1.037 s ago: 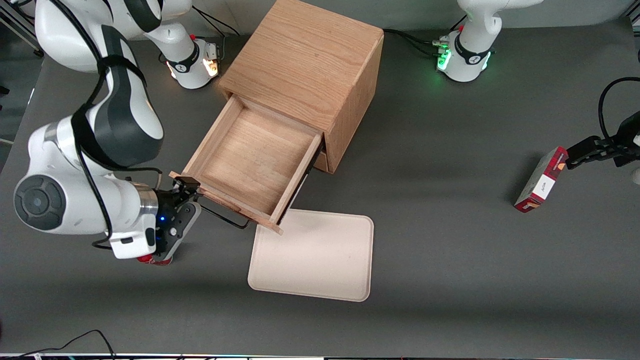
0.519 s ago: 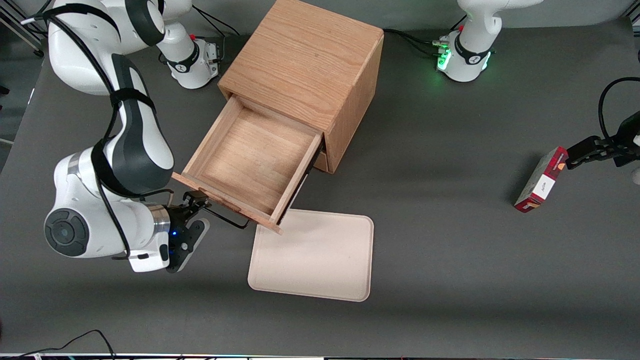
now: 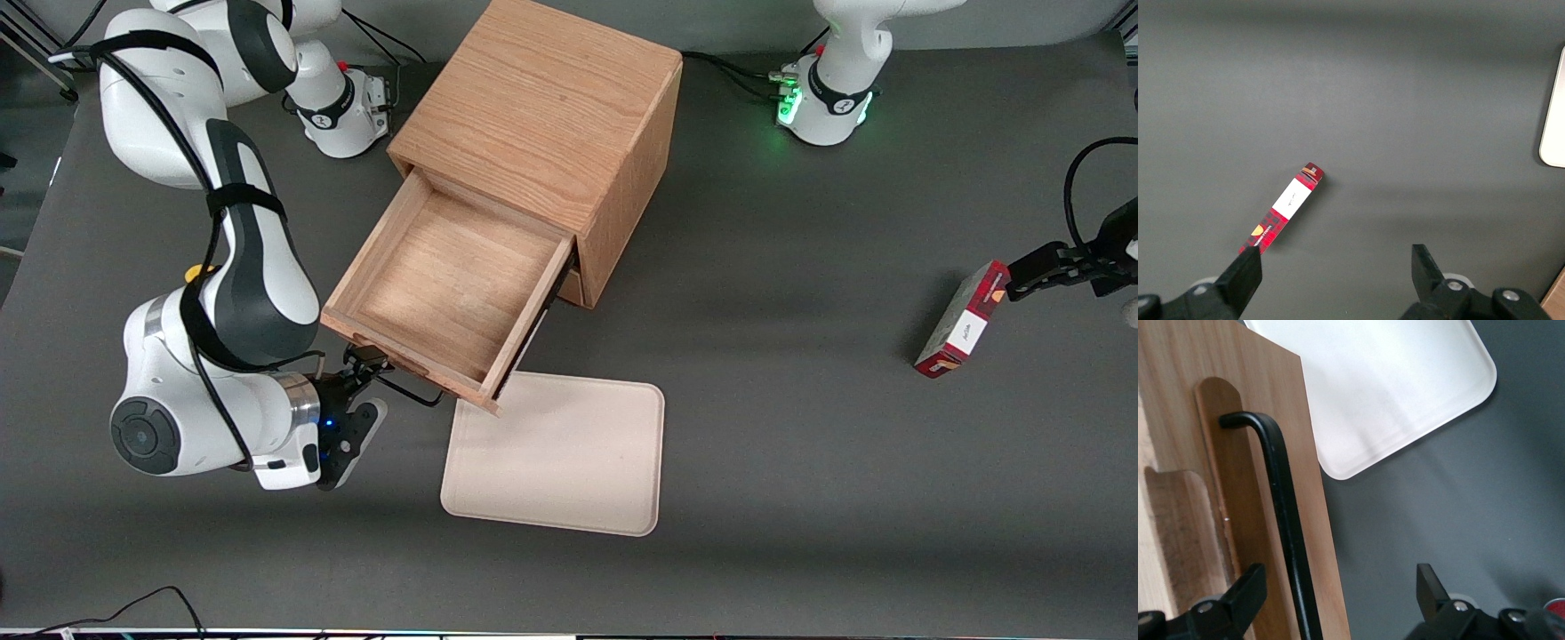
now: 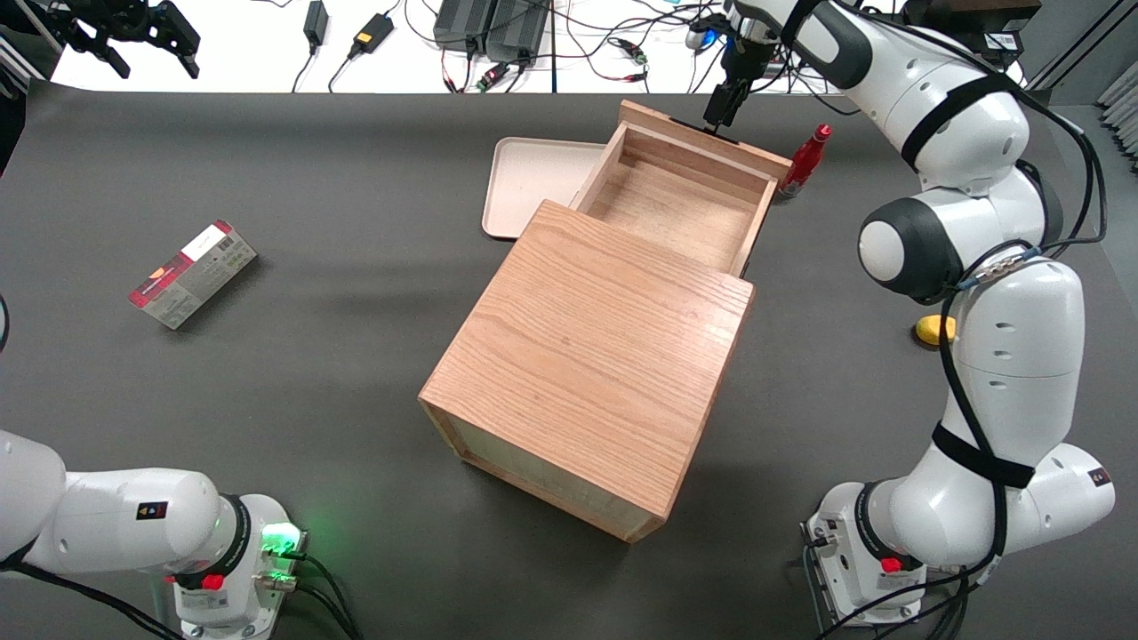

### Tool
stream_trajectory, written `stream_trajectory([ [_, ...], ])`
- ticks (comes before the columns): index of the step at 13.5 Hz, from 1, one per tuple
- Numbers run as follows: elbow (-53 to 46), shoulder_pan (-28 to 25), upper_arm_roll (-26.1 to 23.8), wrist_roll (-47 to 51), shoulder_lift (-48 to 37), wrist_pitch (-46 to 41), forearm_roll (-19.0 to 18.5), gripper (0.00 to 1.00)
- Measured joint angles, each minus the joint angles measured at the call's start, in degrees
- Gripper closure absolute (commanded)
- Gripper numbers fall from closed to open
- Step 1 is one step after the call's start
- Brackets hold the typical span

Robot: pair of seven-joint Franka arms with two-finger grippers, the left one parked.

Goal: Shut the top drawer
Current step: 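Push the drawer front with the right gripper into the wooden cabinet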

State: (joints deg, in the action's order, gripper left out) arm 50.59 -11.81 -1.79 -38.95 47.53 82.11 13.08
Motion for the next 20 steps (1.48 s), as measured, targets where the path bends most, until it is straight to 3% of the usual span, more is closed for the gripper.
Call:
stream_trajectory([
  [8, 5.31, 0.87, -0.03, 3.15, -1.15, 1.48, 2.84, 0.00],
  [20, 43.43, 0.21, -1.43, 7.42, -24.25, 17.06, 9.54, 0.00],
])
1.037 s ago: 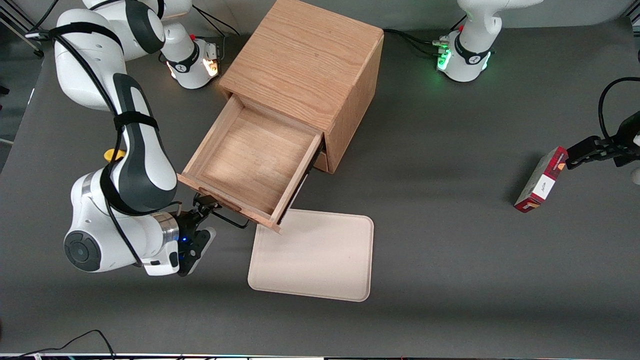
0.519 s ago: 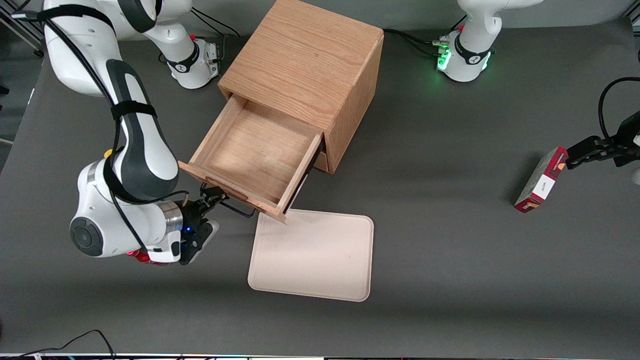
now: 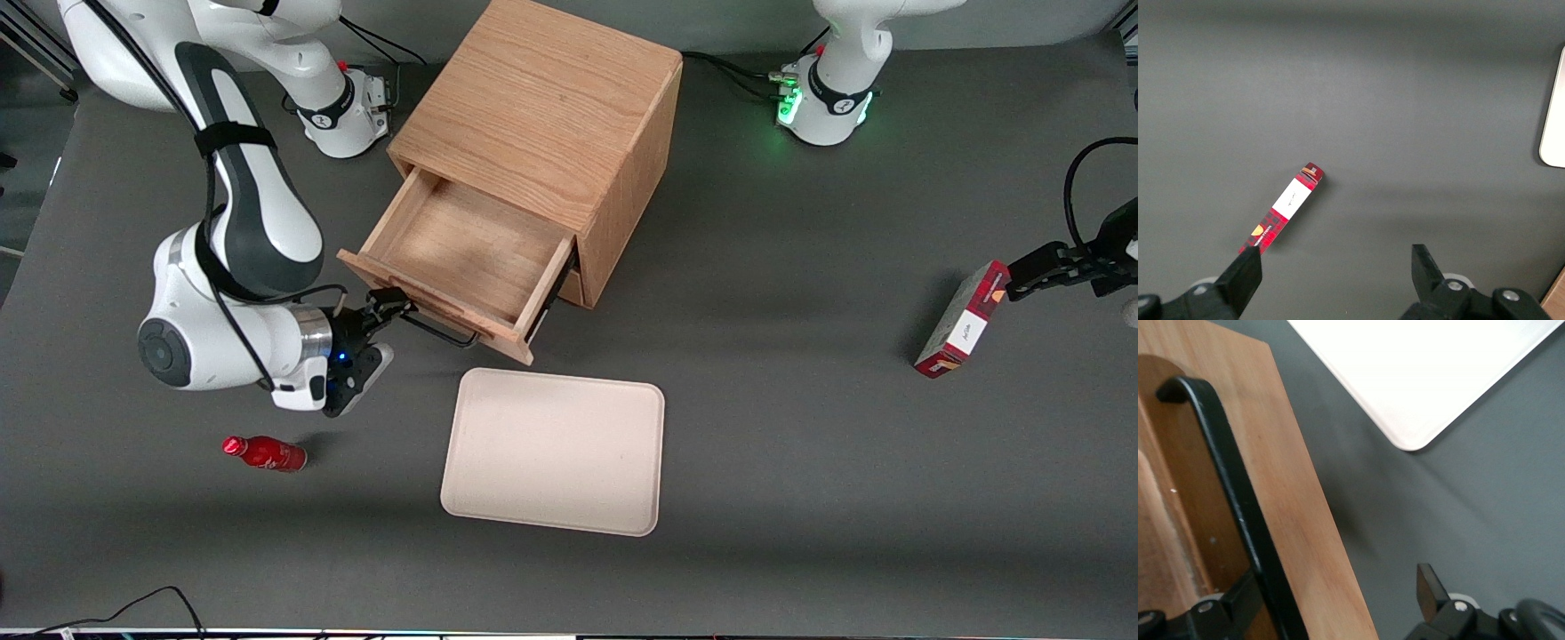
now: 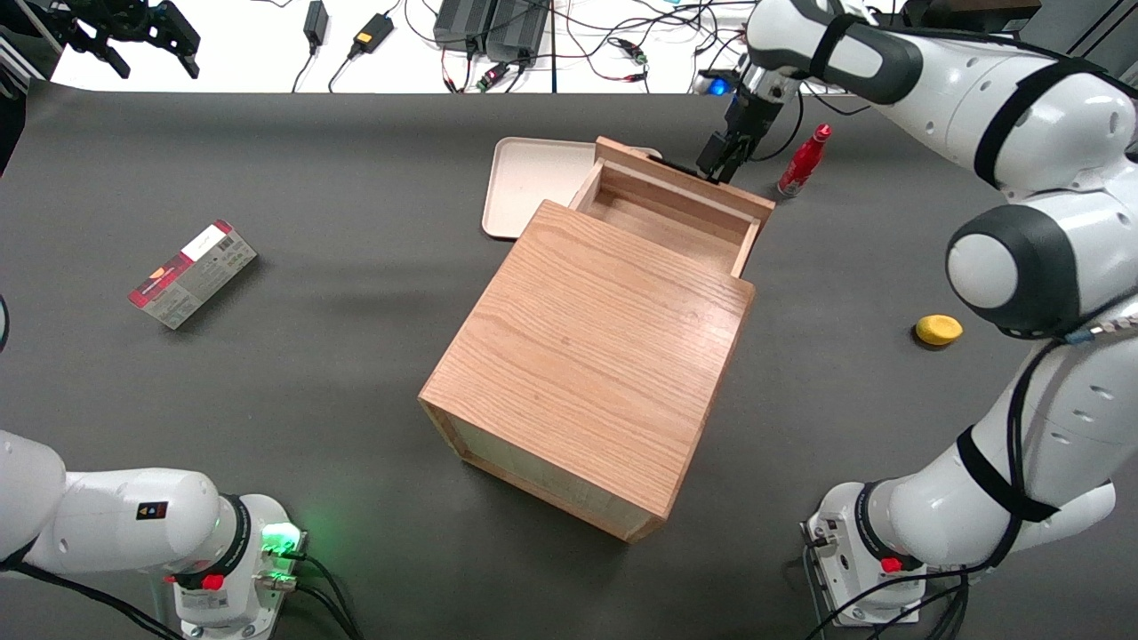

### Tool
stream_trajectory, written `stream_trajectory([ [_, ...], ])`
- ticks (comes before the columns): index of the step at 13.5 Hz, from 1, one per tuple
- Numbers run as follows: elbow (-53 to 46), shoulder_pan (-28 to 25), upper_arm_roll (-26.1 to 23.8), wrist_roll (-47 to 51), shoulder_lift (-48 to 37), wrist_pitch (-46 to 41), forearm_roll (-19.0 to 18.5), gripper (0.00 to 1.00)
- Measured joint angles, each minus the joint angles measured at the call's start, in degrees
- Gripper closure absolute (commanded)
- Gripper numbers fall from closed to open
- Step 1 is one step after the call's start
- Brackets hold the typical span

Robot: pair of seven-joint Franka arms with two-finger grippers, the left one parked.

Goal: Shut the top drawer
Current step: 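Push the drawer front with the right gripper into the wooden cabinet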

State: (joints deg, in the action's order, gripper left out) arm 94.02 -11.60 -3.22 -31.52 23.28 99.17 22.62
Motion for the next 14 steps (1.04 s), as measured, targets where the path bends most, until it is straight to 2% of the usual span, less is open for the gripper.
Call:
stream_trajectory([
  [2, 4.26, -0.01, -0.94, 1.58, -2.47, 1.88, 0.13, 0.00],
  [5, 8.25, -0.01, -2.01, 2.47, -4.99, 2.76, 2.52, 0.00],
  [14, 11.49, -0.04, -8.00, 11.52, -7.85, 6.90, 3.48, 0.00],
])
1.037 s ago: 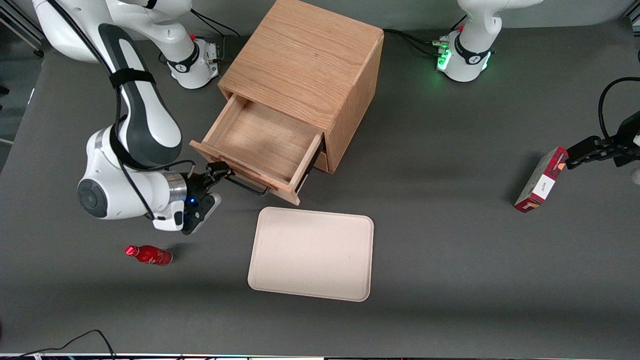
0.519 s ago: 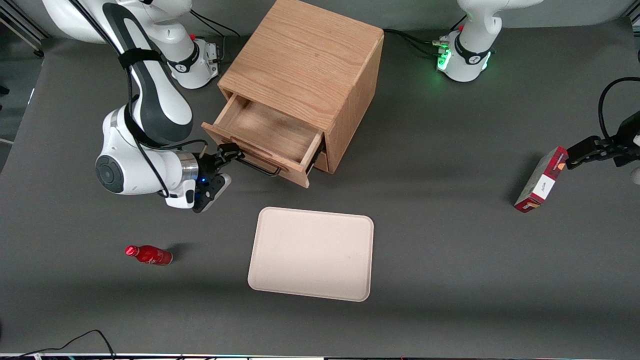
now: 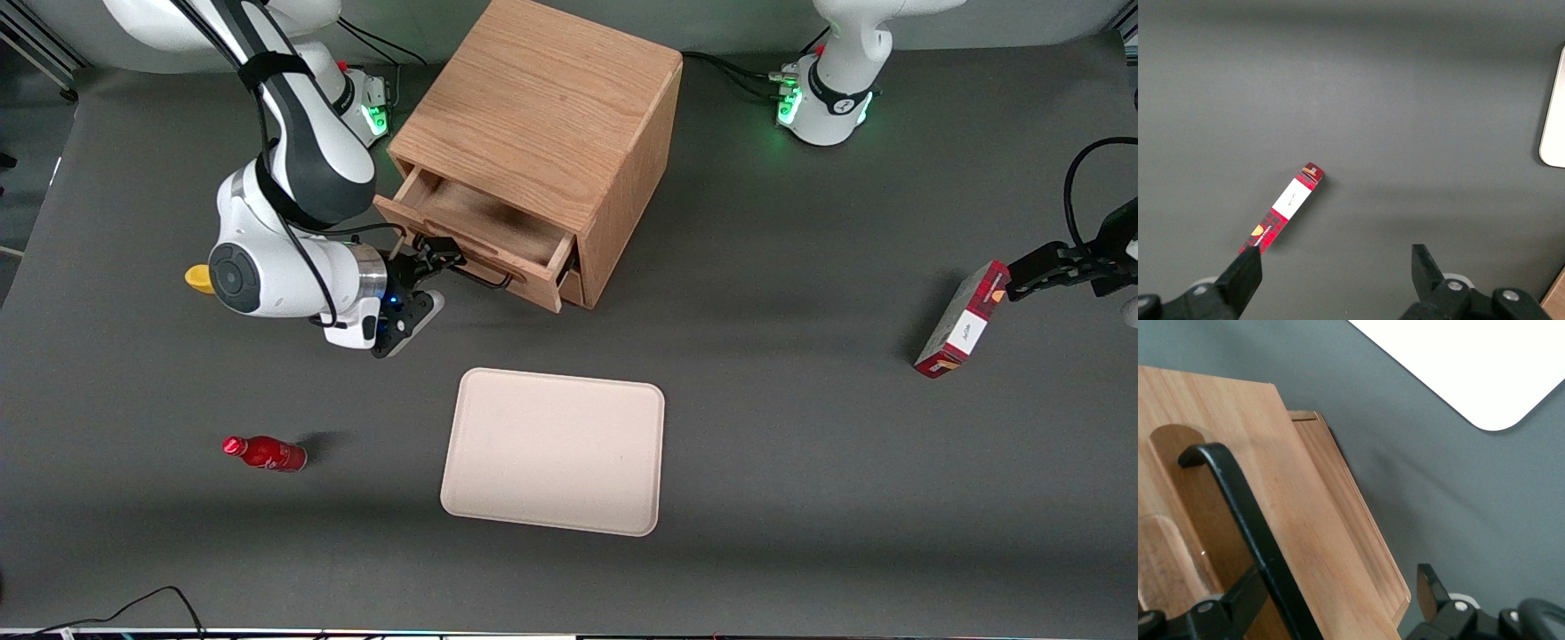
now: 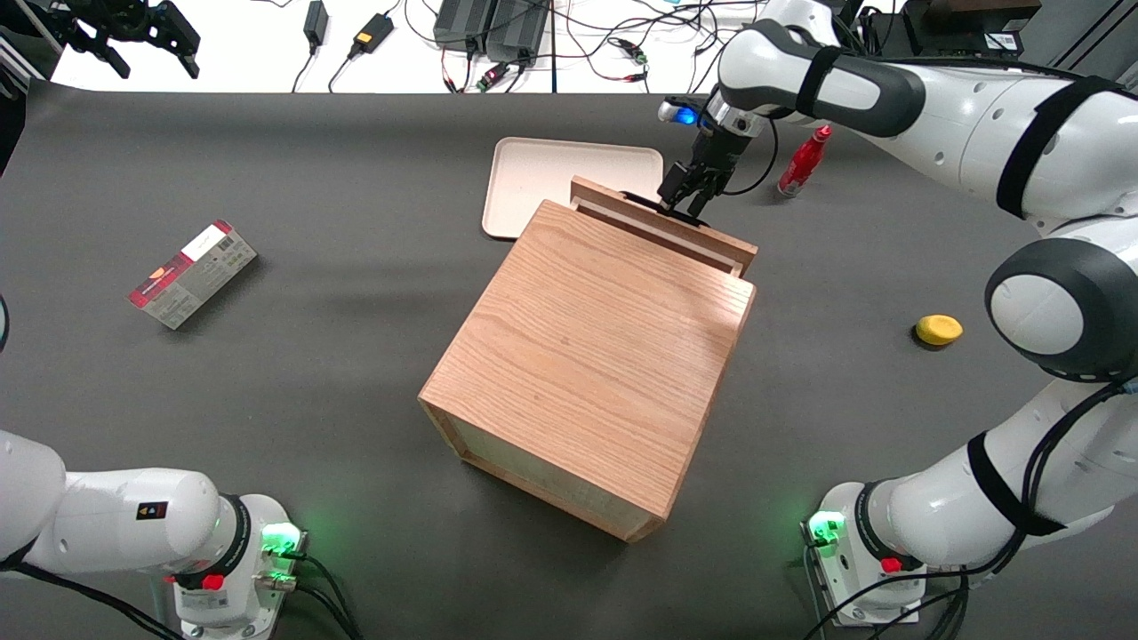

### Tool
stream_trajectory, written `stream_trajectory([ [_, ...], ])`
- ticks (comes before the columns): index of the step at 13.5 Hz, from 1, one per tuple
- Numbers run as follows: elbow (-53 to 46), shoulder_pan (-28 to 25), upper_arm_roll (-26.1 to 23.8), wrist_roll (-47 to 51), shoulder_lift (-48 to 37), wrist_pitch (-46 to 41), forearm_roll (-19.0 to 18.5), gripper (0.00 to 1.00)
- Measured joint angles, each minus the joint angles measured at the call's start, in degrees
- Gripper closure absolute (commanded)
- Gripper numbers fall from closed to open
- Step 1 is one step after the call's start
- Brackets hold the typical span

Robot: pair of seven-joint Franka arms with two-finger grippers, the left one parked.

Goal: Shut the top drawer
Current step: 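Push the drawer front with the right gripper into the wooden cabinet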

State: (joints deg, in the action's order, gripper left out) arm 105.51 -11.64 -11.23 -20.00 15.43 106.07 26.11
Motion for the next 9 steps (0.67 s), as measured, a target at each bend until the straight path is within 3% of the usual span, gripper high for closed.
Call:
stream_trajectory([
  [3, 2.27, 0.00, -1.43, 2.26, -1.20, 1.90, 0.10, 0.00],
  [9, 11.11, 0.00, -2.54, 2.91, -7.27, 3.74, 5.41, 0.00],
])
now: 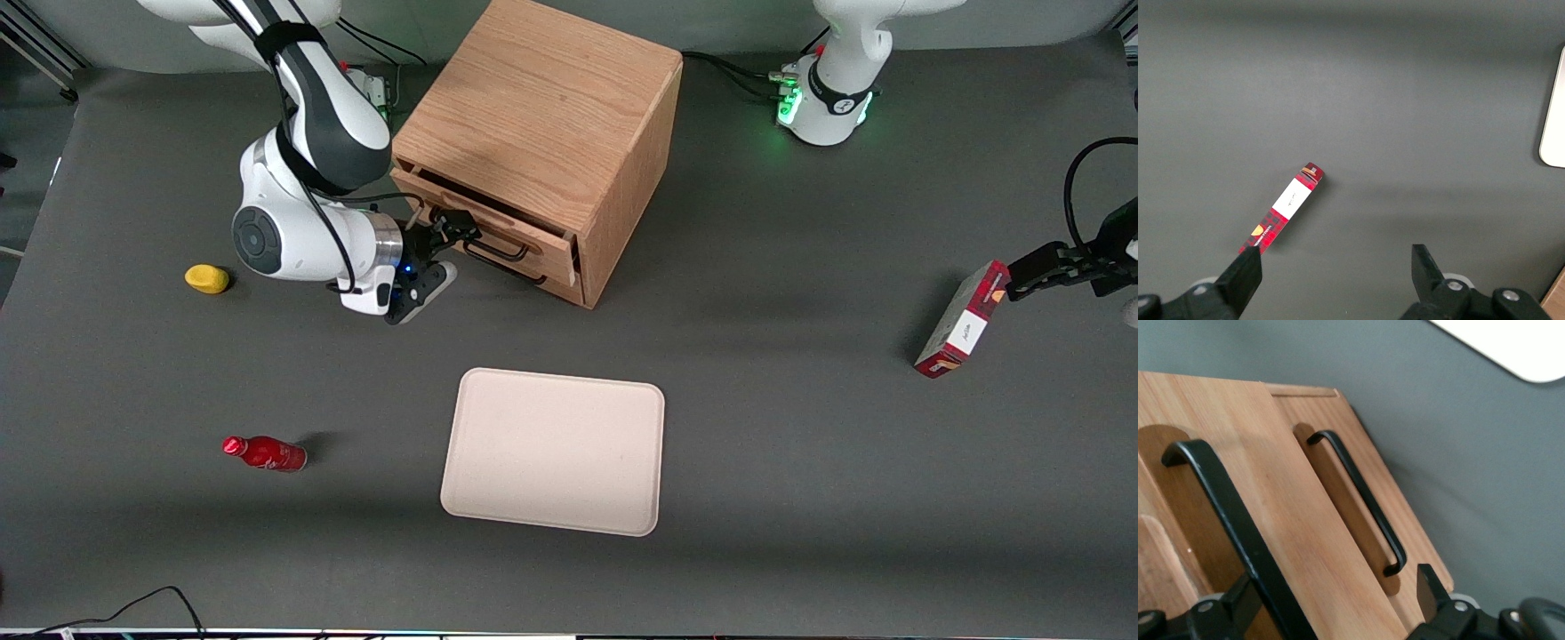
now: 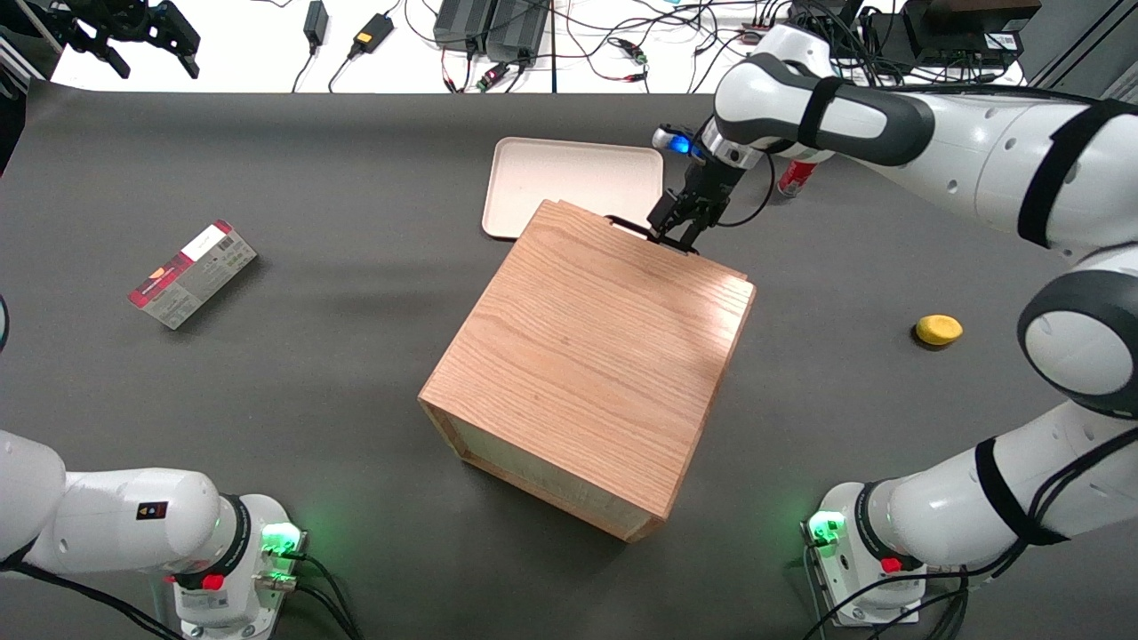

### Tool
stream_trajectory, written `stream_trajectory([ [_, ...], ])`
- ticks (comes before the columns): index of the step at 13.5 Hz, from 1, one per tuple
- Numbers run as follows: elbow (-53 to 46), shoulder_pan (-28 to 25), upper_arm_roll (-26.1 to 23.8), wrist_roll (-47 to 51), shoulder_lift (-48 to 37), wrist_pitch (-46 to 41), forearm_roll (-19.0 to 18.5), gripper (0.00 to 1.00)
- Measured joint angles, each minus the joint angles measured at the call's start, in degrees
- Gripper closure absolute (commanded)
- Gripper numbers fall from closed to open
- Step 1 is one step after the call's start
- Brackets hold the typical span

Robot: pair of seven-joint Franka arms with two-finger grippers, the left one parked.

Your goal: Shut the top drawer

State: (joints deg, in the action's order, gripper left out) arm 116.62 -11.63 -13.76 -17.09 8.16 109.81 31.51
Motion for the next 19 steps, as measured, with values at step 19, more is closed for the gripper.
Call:
stream_trajectory([
  [19, -29.00, 1.12, 1.25, 37.81, -20.09, -33.98, -33.03, 0.00],
])
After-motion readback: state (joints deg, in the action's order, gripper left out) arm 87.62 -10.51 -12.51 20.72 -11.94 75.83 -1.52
